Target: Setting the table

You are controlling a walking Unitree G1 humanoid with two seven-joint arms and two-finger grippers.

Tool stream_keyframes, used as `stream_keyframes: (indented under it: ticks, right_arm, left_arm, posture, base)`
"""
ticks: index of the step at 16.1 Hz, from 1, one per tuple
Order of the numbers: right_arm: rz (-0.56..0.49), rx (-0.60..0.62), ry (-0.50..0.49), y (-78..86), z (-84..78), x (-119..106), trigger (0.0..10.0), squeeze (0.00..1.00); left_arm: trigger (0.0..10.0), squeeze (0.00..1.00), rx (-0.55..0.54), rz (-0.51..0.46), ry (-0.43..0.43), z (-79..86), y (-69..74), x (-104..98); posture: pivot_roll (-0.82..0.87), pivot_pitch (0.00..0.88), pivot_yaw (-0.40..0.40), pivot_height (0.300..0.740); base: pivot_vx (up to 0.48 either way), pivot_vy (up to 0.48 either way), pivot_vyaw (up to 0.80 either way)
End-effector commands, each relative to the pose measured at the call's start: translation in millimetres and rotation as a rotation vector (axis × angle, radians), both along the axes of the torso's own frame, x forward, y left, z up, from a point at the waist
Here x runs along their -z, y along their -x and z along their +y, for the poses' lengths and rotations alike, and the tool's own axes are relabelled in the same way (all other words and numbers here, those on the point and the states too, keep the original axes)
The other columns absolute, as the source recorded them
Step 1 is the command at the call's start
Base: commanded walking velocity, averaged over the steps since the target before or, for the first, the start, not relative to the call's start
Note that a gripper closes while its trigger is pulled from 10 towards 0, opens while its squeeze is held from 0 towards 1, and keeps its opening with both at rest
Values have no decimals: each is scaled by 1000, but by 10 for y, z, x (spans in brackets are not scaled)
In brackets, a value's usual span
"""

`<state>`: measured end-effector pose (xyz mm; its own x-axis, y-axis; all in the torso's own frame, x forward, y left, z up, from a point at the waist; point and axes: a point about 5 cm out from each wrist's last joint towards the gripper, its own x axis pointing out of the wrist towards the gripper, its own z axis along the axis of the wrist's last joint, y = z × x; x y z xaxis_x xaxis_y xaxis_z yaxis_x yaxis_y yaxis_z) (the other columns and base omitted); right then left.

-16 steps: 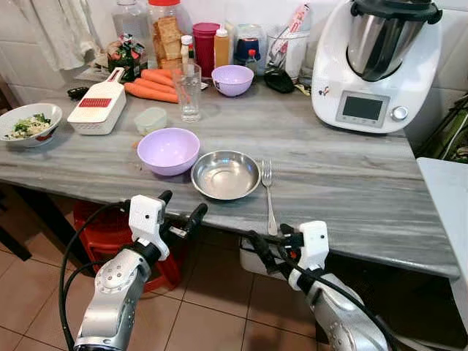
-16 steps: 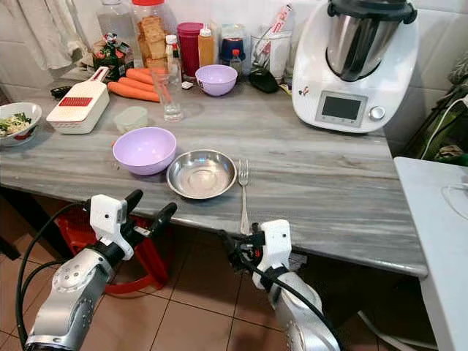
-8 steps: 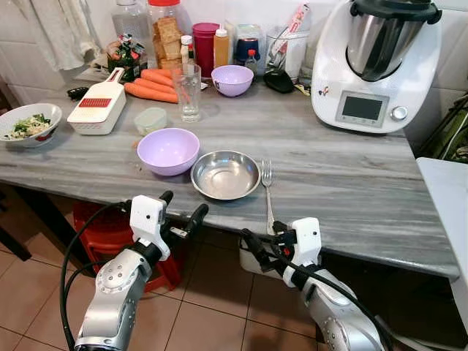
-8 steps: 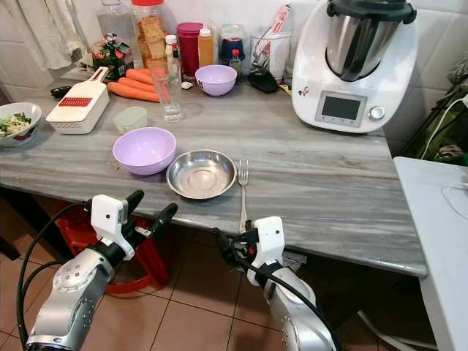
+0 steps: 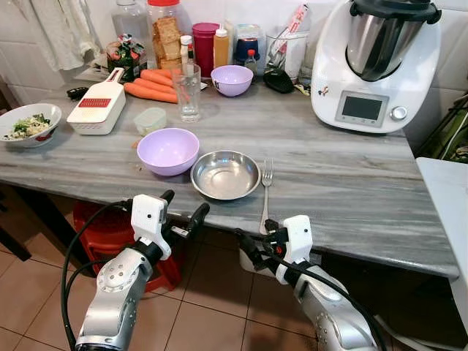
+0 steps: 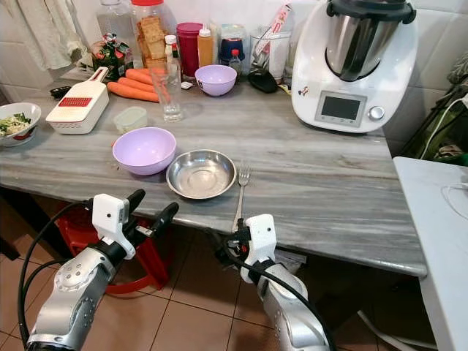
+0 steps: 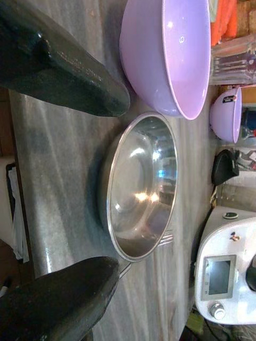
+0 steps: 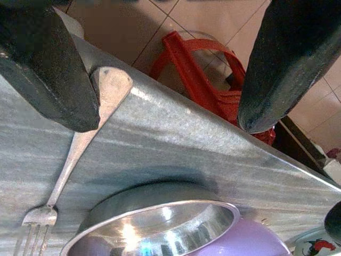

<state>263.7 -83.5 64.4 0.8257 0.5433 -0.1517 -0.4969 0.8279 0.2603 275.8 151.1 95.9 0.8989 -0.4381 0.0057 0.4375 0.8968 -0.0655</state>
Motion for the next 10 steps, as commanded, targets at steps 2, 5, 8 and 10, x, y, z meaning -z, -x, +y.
stream_keyframes:
  ticks: [2,5,8,10]
  right_arm:
    - [-5,-23,0,-30,65,-10,10000,0]
    - [-10,-23,0,-42,75,-12,10000,0]
    - [-48,-14,16,-50,61,-52,10000,0]
    - [-78,-13,15,-55,54,-102,10000,0]
  left_arm:
    - [10000,0,5,-4,-8,-6,-16,-20]
    - [10000,0,-1,-4,-10,-2,-12,-17]
    - [10000,0,-2,-9,-8,-7,-19,-27]
    - [10000,0,-5,-14,-7,-2,-25,-35]
  posture:
    - [50,0,10,740]
    - [54,0,10,740]
    - [52,0,12,740]
    - [51,0,12,740]
  base:
    - [0,0,0]
    - [0,0,0]
    - [0,0,0]
    - [0,0,0]
